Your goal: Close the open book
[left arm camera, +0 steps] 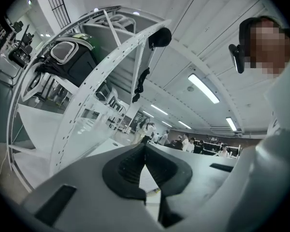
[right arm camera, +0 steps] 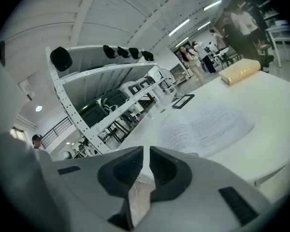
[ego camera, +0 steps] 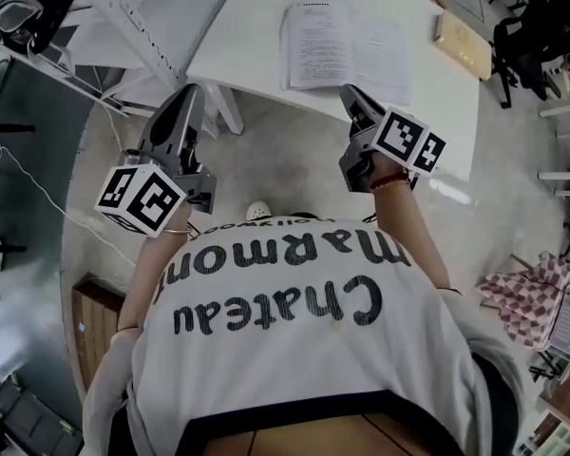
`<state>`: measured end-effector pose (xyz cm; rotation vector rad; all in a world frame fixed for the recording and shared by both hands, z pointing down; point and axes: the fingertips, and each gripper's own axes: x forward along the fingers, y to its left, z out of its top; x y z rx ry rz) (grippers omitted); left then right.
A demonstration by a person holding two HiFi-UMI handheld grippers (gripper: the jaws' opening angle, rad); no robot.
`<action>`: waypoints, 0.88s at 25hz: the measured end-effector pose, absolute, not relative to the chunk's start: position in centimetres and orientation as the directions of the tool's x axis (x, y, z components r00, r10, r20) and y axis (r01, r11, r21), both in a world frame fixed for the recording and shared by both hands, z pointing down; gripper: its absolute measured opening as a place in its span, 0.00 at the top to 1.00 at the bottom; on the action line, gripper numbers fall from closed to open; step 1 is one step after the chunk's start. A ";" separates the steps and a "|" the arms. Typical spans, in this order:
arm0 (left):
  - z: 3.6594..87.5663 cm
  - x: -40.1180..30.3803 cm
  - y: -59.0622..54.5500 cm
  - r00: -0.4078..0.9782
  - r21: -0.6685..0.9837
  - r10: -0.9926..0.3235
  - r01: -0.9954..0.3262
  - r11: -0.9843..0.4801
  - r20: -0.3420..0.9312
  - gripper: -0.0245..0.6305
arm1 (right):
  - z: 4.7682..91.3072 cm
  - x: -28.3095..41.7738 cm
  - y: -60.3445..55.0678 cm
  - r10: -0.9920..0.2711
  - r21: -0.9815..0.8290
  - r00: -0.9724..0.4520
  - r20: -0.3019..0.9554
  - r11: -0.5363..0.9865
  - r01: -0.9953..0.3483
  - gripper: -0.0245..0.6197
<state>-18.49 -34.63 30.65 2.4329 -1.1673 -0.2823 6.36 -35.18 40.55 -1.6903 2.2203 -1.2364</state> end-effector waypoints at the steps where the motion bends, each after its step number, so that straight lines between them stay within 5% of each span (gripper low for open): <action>1: 30.7 -19.0 -35.5 0.629 0.456 -0.778 -0.693 -0.558 0.004 0.93 | 41.0 6.1 -35.9 -0.843 -0.647 -0.379 0.382 0.049 -0.761 0.87; 11: 34.4 -22.4 -39.8 0.634 0.512 -0.773 -0.673 -0.533 0.029 0.93 | 47.0 6.6 -40.1 -0.775 -0.262 -0.232 0.588 0.090 -0.961 0.86; 14: 35.4 -22.6 -40.0 0.642 0.535 -0.765 -0.662 -0.525 0.044 0.93 | 47.5 6.1 -40.4 -0.731 -0.103 -0.219 0.646 0.200 -0.974 0.66; 18: 35.9 -23.0 -40.4 0.640 0.551 -0.767 -0.655 -0.516 0.043 0.93 | 48.8 5.5 -40.9 -0.671 0.117 -0.160 0.724 0.348 -0.930 0.63; 22: 35.7 -23.7 -41.0 0.625 0.555 -0.780 -0.657 -0.510 0.025 0.93 | 50.5 4.5 -41.1 -0.604 0.351 -0.087 0.792 0.567 -0.745 0.56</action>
